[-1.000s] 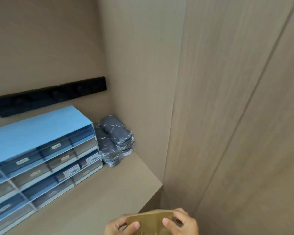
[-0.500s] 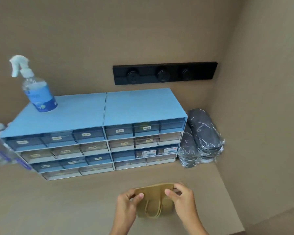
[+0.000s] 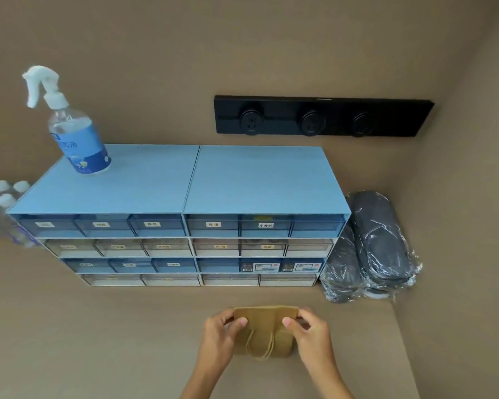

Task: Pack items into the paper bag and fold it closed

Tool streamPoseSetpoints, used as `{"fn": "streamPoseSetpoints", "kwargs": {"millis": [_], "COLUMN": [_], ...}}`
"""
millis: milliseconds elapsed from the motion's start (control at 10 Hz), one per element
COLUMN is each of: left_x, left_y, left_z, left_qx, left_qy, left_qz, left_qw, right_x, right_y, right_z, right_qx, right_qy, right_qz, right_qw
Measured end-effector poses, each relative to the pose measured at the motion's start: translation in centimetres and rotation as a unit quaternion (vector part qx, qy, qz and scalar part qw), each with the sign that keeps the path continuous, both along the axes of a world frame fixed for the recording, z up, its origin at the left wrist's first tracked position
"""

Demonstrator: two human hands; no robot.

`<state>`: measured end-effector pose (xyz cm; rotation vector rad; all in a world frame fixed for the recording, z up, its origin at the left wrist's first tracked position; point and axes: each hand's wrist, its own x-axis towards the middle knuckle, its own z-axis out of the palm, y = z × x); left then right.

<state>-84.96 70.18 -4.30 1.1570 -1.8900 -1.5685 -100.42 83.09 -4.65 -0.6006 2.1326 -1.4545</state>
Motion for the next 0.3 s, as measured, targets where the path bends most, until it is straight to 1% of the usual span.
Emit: {"fn": "streamPoseSetpoints", "kwargs": {"millis": [100, 200, 300], "left_x": [0.0, 0.1, 0.4], "left_y": [0.2, 0.5, 0.8], "left_z": [0.3, 0.5, 1.7], "left_qx": [-0.009, -0.008, -0.048], "left_qy": [0.004, -0.008, -0.013], "left_qz": [-0.008, -0.011, 0.009], "left_qw": [1.000, 1.000, 0.999], "right_x": [-0.2, -0.3, -0.5], "right_y": [0.2, 0.5, 0.9], "right_z": [0.3, 0.7, 2.9], "right_qx": [-0.004, -0.007, 0.013], "right_qy": [-0.003, -0.026, -0.018], "right_qz": [0.019, 0.030, 0.037], "right_qw": [1.000, 0.999, 0.999]}}
